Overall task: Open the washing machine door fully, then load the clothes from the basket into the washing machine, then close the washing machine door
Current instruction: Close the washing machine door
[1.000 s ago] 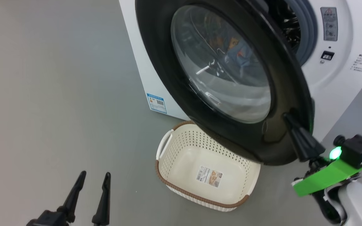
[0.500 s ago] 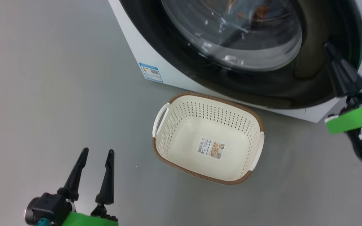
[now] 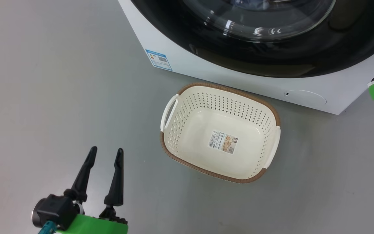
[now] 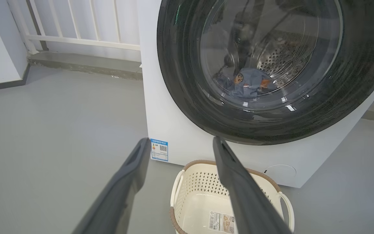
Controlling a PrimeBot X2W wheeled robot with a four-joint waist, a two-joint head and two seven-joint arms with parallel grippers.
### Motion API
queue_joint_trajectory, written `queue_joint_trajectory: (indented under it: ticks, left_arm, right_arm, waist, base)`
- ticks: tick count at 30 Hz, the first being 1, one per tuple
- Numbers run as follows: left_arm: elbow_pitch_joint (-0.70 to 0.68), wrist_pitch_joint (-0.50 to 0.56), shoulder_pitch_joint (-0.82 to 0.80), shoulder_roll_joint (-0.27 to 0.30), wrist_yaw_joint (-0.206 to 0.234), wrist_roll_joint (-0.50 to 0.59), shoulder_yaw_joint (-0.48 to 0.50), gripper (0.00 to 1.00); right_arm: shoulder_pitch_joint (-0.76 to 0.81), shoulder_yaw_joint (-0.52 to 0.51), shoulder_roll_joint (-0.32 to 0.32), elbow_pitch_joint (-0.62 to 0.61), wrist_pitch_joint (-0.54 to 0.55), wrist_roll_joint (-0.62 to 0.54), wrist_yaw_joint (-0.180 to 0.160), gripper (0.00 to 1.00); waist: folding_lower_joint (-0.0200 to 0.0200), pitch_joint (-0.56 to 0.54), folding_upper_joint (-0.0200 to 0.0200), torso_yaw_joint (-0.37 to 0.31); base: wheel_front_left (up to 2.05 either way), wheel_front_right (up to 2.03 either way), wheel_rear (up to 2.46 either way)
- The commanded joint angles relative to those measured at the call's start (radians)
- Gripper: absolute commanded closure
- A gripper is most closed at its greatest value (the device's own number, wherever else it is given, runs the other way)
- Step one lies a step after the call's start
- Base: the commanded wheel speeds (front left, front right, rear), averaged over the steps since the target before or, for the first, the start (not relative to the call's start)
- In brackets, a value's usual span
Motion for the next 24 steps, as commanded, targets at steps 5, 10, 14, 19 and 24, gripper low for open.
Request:
queue_joint_trajectory:
  ticks: [5, 10, 14, 19, 24]
  left_arm:
    - [-0.027, -0.009, -0.020, 0.016, 0.012, -0.010, 0.030, 0.00]
    - [-0.025, -0.009, -0.020, 0.016, 0.013, -0.010, 0.031, 0.00]
    - [-0.020, -0.009, -0.019, 0.016, 0.012, -0.007, 0.032, 0.00]
    - [-0.013, -0.009, -0.016, 0.016, 0.009, -0.002, 0.032, 0.00]
    - [0.000, -0.009, -0.007, 0.016, 0.004, 0.007, 0.038, 0.00]
  right_arm:
    - [-0.040, -0.029, 0.003, 0.035, -0.005, -0.035, 0.000, 1.00]
    - [-0.036, -0.032, 0.016, 0.043, -0.005, -0.044, 0.000, 1.00]
    - [-0.017, -0.029, 0.029, 0.041, -0.005, -0.048, 0.000, 1.00]
    - [0.012, -0.004, 0.040, 0.033, -0.005, -0.040, 0.000, 1.00]
    - [0.060, 0.035, 0.043, 0.006, -0.005, -0.036, 0.000, 1.00]
  waist:
    - [0.0000, -0.008, -0.0001, 0.001]
    - [0.0000, -0.015, -0.0001, -0.003]
    - [0.0000, -0.029, -0.0001, -0.010]
    - [0.0000, -0.051, -0.0001, -0.016]
    - [0.0000, -0.091, -0.0001, -0.021]
  base:
    - [0.00, 0.00, 0.00]
    - [0.00, 0.00, 0.00]
    - [0.00, 0.00, 0.00]
    - [0.00, 0.00, 0.00]
    - [0.00, 0.00, 0.00]
